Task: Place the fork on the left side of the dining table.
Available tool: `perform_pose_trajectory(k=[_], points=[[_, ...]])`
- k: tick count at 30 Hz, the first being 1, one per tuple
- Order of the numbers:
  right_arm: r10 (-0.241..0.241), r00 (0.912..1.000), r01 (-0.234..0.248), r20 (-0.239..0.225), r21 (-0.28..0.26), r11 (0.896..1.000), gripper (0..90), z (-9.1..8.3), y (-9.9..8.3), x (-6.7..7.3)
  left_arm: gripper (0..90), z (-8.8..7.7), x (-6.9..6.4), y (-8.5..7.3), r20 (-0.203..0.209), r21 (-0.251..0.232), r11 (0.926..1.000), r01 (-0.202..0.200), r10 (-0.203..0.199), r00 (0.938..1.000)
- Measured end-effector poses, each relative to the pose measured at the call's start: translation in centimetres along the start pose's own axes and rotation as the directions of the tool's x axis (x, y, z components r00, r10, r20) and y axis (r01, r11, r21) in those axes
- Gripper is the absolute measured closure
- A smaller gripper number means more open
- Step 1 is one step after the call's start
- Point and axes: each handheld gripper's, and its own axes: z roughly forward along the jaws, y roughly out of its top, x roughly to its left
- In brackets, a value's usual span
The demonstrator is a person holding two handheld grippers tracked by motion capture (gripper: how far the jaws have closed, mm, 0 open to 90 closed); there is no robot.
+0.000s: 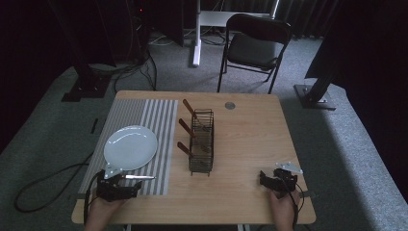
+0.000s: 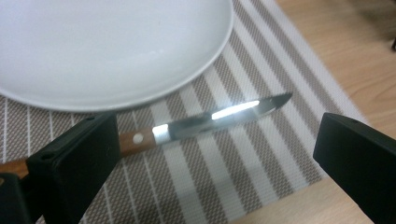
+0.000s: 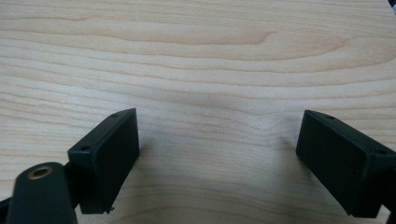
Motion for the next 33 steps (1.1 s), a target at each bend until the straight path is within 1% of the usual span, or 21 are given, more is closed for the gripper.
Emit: perform_pose_trajectory(k=[2,3,4,5,7,8,10,12,13,16,17,18,19,23,25,26,27,28,30,31,33], points=[[0.0,1.0,0.0,0.0,0.0,1.0,12.9,0.0,0.0,0.0,0.7,-0.1,0.0,0.4,0.005,-0.012,0.9999,0.01,-0.01,0.9999],[0.0,1.0,0.0,0.0,0.0,1.0,12.9,0.0,0.0,0.0,0.7,-0.1,0.0,0.6,0.006,-0.012,0.9999,0.008,-0.008,0.9999],[0.0,1.0,0.0,0.0,0.0,1.0,12.9,0.0,0.0,0.0,0.7,-0.2,0.0,0.8,0.004,-0.019,0.9998,0.005,-0.005,1.0],[0.0,1.0,0.0,0.0,0.0,1.0,12.9,0.0,0.0,0.0,0.7,-0.2,0.0,1.0,0.015,-0.026,0.9997,0.003,-0.002,0.9999],[0.0,1.0,0.0,0.0,0.0,1.0,12.9,0.0,0.0,0.0,0.7,-0.4,-0.1,1.5,0.018,-0.034,0.9993,-0.014,0.015,0.9997],[0.0,1.0,0.0,0.0,-0.001,1.0,12.9,0.0,0.0,0.0,0.7,-0.6,-0.1,2.0,0.045,-0.046,0.9987,-0.021,0.023,0.9987],[-0.001,1.0,0.001,0.0,-0.001,1.0,12.9,0.0,0.0,0.0,0.7,-0.6,-0.2,2.3,0.05,-0.052,0.9983,-0.026,0.029,0.9984],[-0.001,1.0,0.001,0.0,-0.001,1.0,12.9,0.0,0.0,0.0,0.7,-0.7,-0.3,2.8,0.069,-0.055,0.9983,-0.02,0.023,0.9973],[-0.001,1.0,0.001,0.0,-0.001,1.0,12.9,0.0,0.0,0.0,0.7,-0.7,-0.4,3.3,0.073,-0.063,0.9976,-0.028,0.032,0.9968],[-0.001,1.0,0.001,0.0,-0.001,1.0,12.9,0.0,0.0,0.0,0.7,-0.7,-0.5,3.6,0.063,-0.069,0.997,-0.034,0.039,0.9973],[-0.002,1.0,0.002,0.0,-0.001,1.0,12.9,0.0,0.0,0.0,0.7,-0.8,-0.6,4.2,0.068,-0.073,0.9966,-0.039,0.044,0.9967],[-0.002,1.0,0.002,0.0,-0.001,1.0,12.9,0.0,0.0,0.0,0.7,-0.8,-0.7,4.5,0.062,-0.077,0.9962,-0.04,0.045,0.997],[-0.002,1.0,0.002,0.0,-0.001,1.0,12.9,0.0,0.0,0.0,0.7,-0.8,-0.8,4.7,0.07,-0.076,0.9962,-0.041,0.047,0.9965],[-0.002,1.0,0.002,0.0,-0.001,1.0,12.9,0.0,0.0,0.0,0.7,-0.7,-1.2,5.8,0.058,-0.09,0.9938,-0.066,0.071,0.9958],[-0.002,1.0,0.002,0.0,-0.001,1.0,12.9,0.0,0.0,0.0,0.7,-0.8,-1.3,6.4,0.066,-0.095,0.9926,-0.075,0.082,0.9945],[-0.002,1.0,0.002,0.0,-0.001,1.0,12.9,0.0,0.0,0.0,0.7,-0.8,-1.3,6.7,0.057,-0.101,0.9918,-0.078,0.084,0.9948],[-0.002,1.0,0.002,0.0,-0.001,1.0,12.9,0.0,0.0,0.0,0.7,-0.8,-1.4,7.0,0.065,-0.107,0.9908,-0.083,0.09,0.9938],[-0.002,1.0,0.002,0.0,-0.001,1.0,12.9,0.0,0.0,0.0,0.7,-0.8,-1.4,7.4,0.065,-0.108,0.9906,-0.084,0.091,0.9937],[-0.002,1.0,0.002,0.0,-0.001,1.0,12.9,0.0,0.0,0.0,0.7,-0.9,-1.4,8.0,0.052,-0.116,0.9888,-0.094,0.1,0.9936],[-0.002,1.0,0.002,0.0,-0.001,1.0,12.9,0.0,0.0,0.0,0.7,-1.0,-1.3,8.3,0.053,-0.124,0.9881,-0.091,0.098,0.9938],[-0.002,1.0,0.002,0.0,-0.001,1.0,12.9,0.0,0.0,0.0,0.7,-1.1,-1.2,8.9,0.072,-0.136,0.9877,-0.078,0.088,0.9935]])
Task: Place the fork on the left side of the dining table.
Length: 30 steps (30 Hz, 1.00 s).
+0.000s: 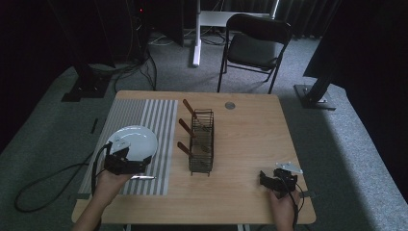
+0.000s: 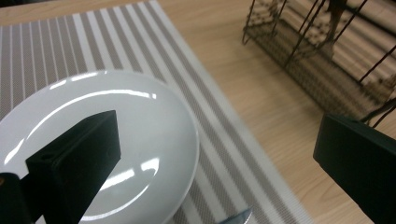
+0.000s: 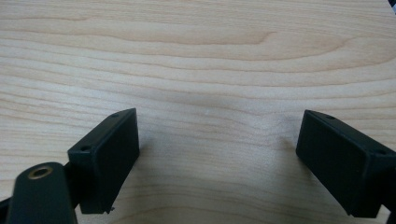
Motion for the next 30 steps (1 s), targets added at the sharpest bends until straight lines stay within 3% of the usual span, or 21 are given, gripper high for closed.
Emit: perform_pose_trajectory(k=[4,6,13,18,30], points=[[0.0,1.0,0.0,0.0,0.0,1.0,12.9,0.0,0.0,0.0,0.7,-0.1,-0.1,1.1,-0.001,-0.018,0.9998,-0.012,0.012,0.9999],[0.0,1.0,0.0,0.0,0.0,1.0,12.9,0.0,0.0,0.0,0.7,-0.1,-0.1,1.7,0.019,-0.026,0.9997,0.001,-0.001,0.9998],[0.0,1.0,0.0,0.0,0.0,1.0,12.9,0.0,0.0,0.0,0.7,0.3,-0.9,3.3,0.017,-0.036,0.9981,-0.051,0.052,0.9985],[0.001,1.0,-0.001,0.0,0.0,1.0,12.9,0.0,0.0,0.0,0.7,1.2,-1.7,5.0,0.055,-0.042,0.9979,-0.05,0.052,0.9971],[0.001,1.0,-0.001,0.0,0.0,1.0,12.9,0.0,0.0,0.0,0.7,3.0,-2.9,8.5,0.076,-0.044,0.996,-0.078,0.081,0.9938]])
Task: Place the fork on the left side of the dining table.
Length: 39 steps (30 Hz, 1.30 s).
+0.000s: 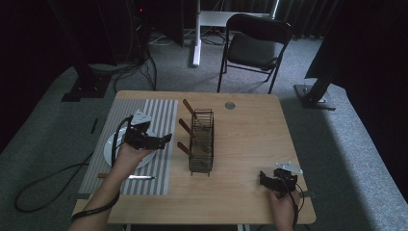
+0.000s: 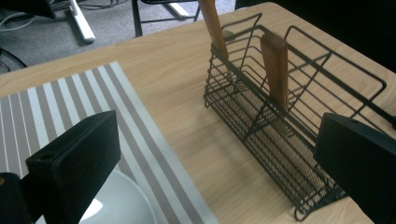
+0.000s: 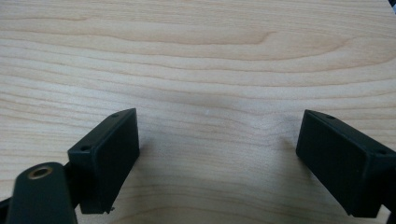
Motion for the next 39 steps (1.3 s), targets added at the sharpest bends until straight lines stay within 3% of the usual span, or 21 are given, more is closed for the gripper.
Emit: perform_pose_trajectory(k=[11,17,21,22,24,25,29,35,37,39], points=[[0.001,1.0,-0.001,0.0,0.0,1.0,12.9,0.0,0.0,0.0,0.8,1.2,-0.6,2.3,-0.003,0.005,1.0,-0.004,0.004,1.0],[0.0,1.0,0.0,0.0,0.0,1.0,12.9,0.0,0.0,0.0,1.3,2.0,-1.1,2.7,0.038,0.01,0.9999,-0.002,0.001,0.9993],[0.0,1.0,0.0,0.0,0.0,1.0,12.9,0.0,0.0,0.0,7.6,2.8,-1.2,2.8,0.096,0.019,0.9998,-0.007,0.006,0.9953],[0.0,1.0,0.0,0.0,0.0,1.0,12.9,0.0,0.0,0.0,15.6,3.0,-1.1,2.8,0.113,0.019,0.9998,-0.004,0.002,0.9936],[0.0,1.0,0.0,0.0,0.0,1.0,12.9,0.0,0.0,0.0,16.7,3.5,-1.0,2.8,0.105,0.032,0.9992,0.025,-0.028,0.994],[0.0,1.0,0.0,0.0,0.0,1.0,12.9,0.0,0.0,0.0,16.8,3.7,-0.9,2.8,0.123,0.035,0.9986,0.04,-0.044,0.9915],[0.0,1.0,0.0,0.0,0.0,1.0,12.9,0.0,0.0,0.0,34.0,4.3,-0.7,2.7,0.178,0.032,0.9966,0.076,-0.08,0.9808],[0.0,1.0,0.0,0.0,0.0,1.0,12.9,0.0,0.0,0.0,44.5,5.2,-1.4,2.4,0.184,0.052,0.9983,0.026,-0.036,0.9823],[0.0,1.0,0.0,0.0,0.0,1.0,12.9,0.0,0.0,0.0,47.6,5.6,-1.5,2.3,0.202,0.058,0.9979,0.028,-0.039,0.9786],[0.0,1.0,0.0,0.0,0.0,1.0,12.9,0.0,0.0,0.0,49.6,5.8,-1.7,2.2,0.193,0.058,0.9981,0.021,-0.032,0.9807]])
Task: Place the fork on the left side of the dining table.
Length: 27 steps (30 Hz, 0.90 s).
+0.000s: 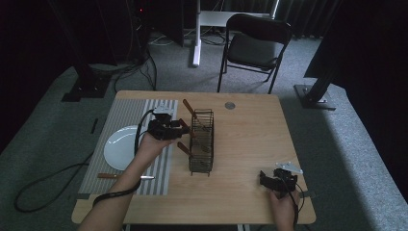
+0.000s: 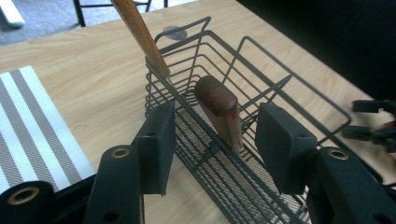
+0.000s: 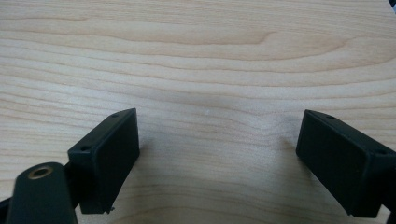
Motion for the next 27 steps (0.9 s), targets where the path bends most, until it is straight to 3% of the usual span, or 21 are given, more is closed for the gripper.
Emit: perform_pose_trajectory(k=[2,8,11,17,23,26,27], points=[[0.0,1.0,0.0,0.0,0.0,1.0,12.9,0.0,0.0,0.0,54.9,0.2,0.0,-0.2,0.022,-0.019,0.9998,0.006,-0.006,0.9997],[0.0,1.0,0.0,0.0,0.0,1.0,12.9,0.0,0.0,0.0,63.4,0.7,-0.1,-0.5,0.027,-0.023,0.9997,0.013,-0.012,0.9996],[0.0,1.0,0.0,0.0,0.0,1.0,12.9,0.0,0.0,0.0,67.2,0.7,0.0,-0.6,0.052,-0.039,0.9987,0.032,-0.03,0.9982],[0.001,1.0,-0.001,0.0,0.0,1.0,12.9,0.0,0.0,0.0,74.5,0.5,0.3,-1.2,0.117,-0.072,0.9905,0.117,-0.108,0.9872],[0.0,1.0,0.0,0.0,0.0,1.0,12.9,0.0,0.0,0.0,77.2,0.3,-0.1,-1.3,0.109,-0.095,0.9898,0.107,-0.096,0.9893],[0.0,1.0,0.0,0.0,0.0,1.0,12.9,0.0,0.0,0.0,80.5,-0.1,0.0,-1.2,0.13,-0.112,0.9846,0.134,-0.119,0.9843],[0.0,1.0,0.0,0.0,0.0,1.0,12.9,0.0,0.0,0.0,80.5,-0.1,-0.1,-1.1,0.125,-0.109,0.9853,0.131,-0.117,0.9852]])
